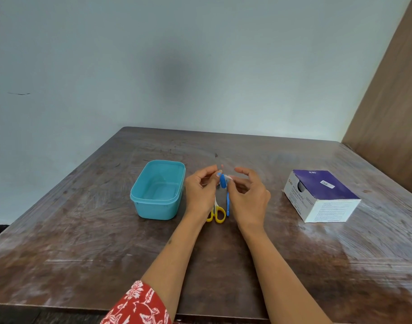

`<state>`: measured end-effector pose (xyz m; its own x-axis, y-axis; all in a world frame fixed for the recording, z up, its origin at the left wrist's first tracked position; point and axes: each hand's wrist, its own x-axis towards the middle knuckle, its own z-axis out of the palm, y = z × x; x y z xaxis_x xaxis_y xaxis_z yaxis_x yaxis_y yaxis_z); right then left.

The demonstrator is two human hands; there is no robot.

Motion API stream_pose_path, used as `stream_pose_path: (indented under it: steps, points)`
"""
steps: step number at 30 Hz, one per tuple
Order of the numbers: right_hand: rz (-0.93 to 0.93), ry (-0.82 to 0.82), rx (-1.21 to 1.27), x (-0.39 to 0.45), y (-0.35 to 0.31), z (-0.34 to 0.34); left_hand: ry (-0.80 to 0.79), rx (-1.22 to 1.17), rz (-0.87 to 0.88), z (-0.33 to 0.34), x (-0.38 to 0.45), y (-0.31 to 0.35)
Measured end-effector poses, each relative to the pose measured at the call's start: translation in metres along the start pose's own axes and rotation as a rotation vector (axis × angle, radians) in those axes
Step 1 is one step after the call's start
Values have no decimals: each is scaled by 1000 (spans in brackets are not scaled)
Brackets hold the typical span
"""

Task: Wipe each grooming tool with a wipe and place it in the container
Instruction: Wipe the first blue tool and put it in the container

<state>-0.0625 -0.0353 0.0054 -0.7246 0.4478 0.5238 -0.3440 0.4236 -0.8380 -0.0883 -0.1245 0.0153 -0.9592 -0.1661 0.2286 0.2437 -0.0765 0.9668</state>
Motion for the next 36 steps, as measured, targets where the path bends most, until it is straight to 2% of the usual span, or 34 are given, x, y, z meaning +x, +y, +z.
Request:
stream_pose_path:
  steps: [6,12,18,25,30,36]
  points:
    - [-68,-61,-42,-4,-4,1,6,87,65,-2,0,1]
    - [-62,-161,-5,-1,0,2,31,23,15,-3,2,1]
    - [-12,-155,35,1,3,3,-35,-3,-30,-1,0,2]
    - [0,-202,11,2,7,2,-26,-5,-39,-1,1,3]
    - [-32,-131,13,1,2,-1,-76,13,-35,0,-1,3]
    - [-27,-212,-28,2,8,1,-21,-20,-26,-1,-1,6]
